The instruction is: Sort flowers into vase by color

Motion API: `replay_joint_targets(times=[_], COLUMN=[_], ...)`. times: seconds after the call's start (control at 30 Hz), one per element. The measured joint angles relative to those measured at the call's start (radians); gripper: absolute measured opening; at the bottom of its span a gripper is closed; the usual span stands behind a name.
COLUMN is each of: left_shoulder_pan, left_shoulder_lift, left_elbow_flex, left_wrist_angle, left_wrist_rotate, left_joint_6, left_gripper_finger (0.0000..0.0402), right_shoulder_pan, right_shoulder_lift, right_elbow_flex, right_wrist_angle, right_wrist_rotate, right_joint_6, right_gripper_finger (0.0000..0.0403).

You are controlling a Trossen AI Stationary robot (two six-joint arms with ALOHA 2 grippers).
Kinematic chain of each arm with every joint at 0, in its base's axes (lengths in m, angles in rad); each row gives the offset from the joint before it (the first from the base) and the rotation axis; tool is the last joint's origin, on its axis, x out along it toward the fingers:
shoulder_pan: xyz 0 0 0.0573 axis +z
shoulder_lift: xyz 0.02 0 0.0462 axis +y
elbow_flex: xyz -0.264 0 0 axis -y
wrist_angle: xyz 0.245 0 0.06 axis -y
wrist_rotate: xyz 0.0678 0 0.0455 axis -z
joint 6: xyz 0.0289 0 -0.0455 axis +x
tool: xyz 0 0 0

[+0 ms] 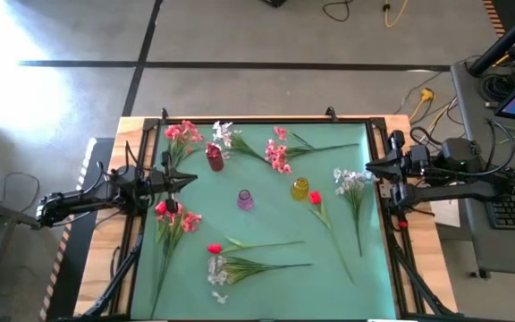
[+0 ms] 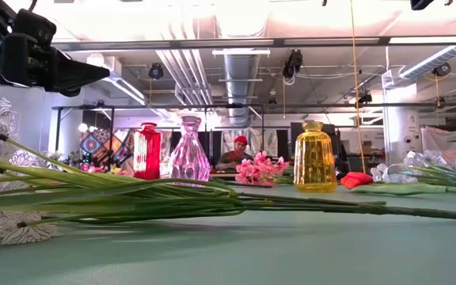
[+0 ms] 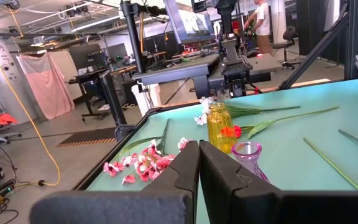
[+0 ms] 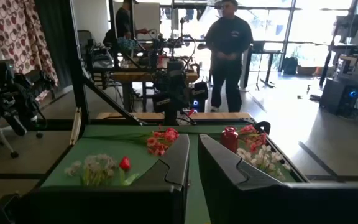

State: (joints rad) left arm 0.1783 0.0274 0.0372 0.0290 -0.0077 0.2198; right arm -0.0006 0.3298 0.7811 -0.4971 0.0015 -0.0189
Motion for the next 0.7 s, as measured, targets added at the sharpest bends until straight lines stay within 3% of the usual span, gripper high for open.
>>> replay_joint_targets(times=[0.17, 0.23, 0.3, 0.4, 0.6, 0.7], left_shoulder_pan=[0.0, 0.0, 0.0, 0.0, 0.0, 0.0], left_shoulder_lift=[0.0, 0.0, 0.0, 0.0, 0.0, 0.0], left_elbow_flex=[0.0, 0.0, 0.0, 0.0, 0.0, 0.0], left_wrist_angle=[0.0, 0.0, 0.0, 0.0, 0.0, 0.0], left_wrist_rotate=[0.0, 0.0, 0.0, 0.0, 0.0, 0.0], left_joint_6=[0.0, 0.0, 0.0, 0.0, 0.0, 0.0], left_gripper_finger=[0.0, 0.0, 0.0, 0.0, 0.0, 0.0], right_shoulder_pan=[0.0, 0.0, 0.0, 0.0, 0.0, 0.0], right_shoulder_lift=[0.0, 0.004, -0.001, -0.055, -0.278, -0.326], right_elbow_flex=[-0.001, -0.002, -0.029, -0.135, -0.391, -0.469], right_wrist_angle=[0.01, 0.024, 0.005, 0.062, 0.373, 0.465], right_wrist_rotate=[0.0, -0.008, -0.1, -0.218, -0.208, -0.161], right_joint_6=[0.006, 0.109, 0.168, 0.191, 0.275, 0.294], right_gripper_finger=[0.0029, 0.0029, 0.0029, 0.0029, 0.0029, 0.0029])
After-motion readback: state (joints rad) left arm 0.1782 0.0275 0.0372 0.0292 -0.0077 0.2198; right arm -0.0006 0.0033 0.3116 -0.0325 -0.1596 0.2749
